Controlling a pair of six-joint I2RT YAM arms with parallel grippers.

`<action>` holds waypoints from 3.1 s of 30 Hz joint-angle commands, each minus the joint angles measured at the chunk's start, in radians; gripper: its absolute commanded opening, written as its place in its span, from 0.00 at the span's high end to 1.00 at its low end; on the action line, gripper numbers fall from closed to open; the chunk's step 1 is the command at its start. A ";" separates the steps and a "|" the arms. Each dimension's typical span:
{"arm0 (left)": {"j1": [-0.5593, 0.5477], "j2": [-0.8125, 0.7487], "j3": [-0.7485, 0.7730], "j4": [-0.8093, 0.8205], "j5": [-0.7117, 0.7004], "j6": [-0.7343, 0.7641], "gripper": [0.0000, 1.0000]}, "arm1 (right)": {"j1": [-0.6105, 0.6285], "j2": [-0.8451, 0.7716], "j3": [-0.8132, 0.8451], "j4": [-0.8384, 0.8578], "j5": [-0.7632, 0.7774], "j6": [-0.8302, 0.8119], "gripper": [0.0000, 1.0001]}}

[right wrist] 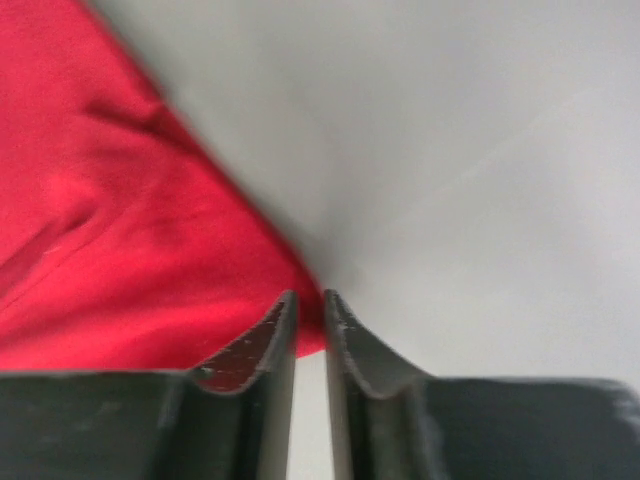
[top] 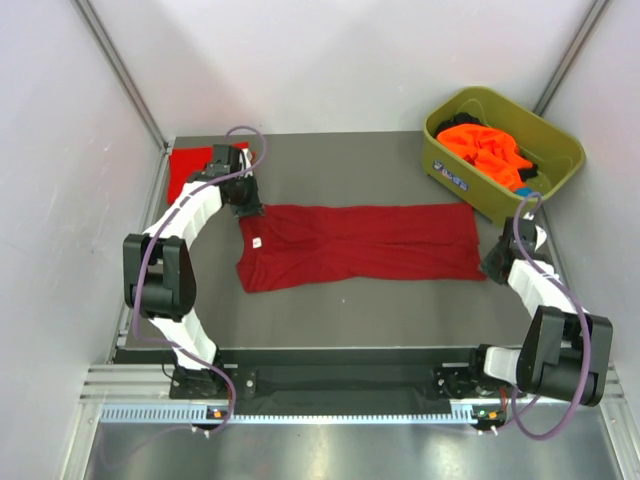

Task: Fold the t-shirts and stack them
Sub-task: Fold the tshirt

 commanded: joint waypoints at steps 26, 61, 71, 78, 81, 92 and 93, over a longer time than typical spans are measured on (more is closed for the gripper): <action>-0.003 -0.241 -0.280 0.288 0.774 0.204 1.00 | 0.692 0.735 0.740 0.622 -1.039 -0.182 0.33; 0.003 -0.299 -0.509 0.197 0.479 0.028 1.00 | 0.886 1.076 1.121 0.271 -0.934 -0.357 0.62; 0.003 -0.275 -0.472 0.170 0.401 0.013 1.00 | 0.884 0.929 0.931 0.513 -0.812 -0.285 1.00; 0.003 -0.279 -0.437 0.138 0.295 -0.029 1.00 | 0.872 0.800 0.774 0.698 -0.745 -0.220 1.00; 0.003 -0.282 -0.419 0.147 0.277 -0.049 1.00 | 0.870 0.777 0.737 0.743 -0.754 -0.202 1.00; 0.003 -0.221 -0.327 0.210 0.131 -0.081 1.00 | 0.869 0.725 0.630 0.878 -0.635 -0.159 1.00; 0.003 -0.215 -0.307 0.220 0.119 -0.079 1.00 | 0.863 0.711 0.604 0.894 -0.590 -0.156 1.00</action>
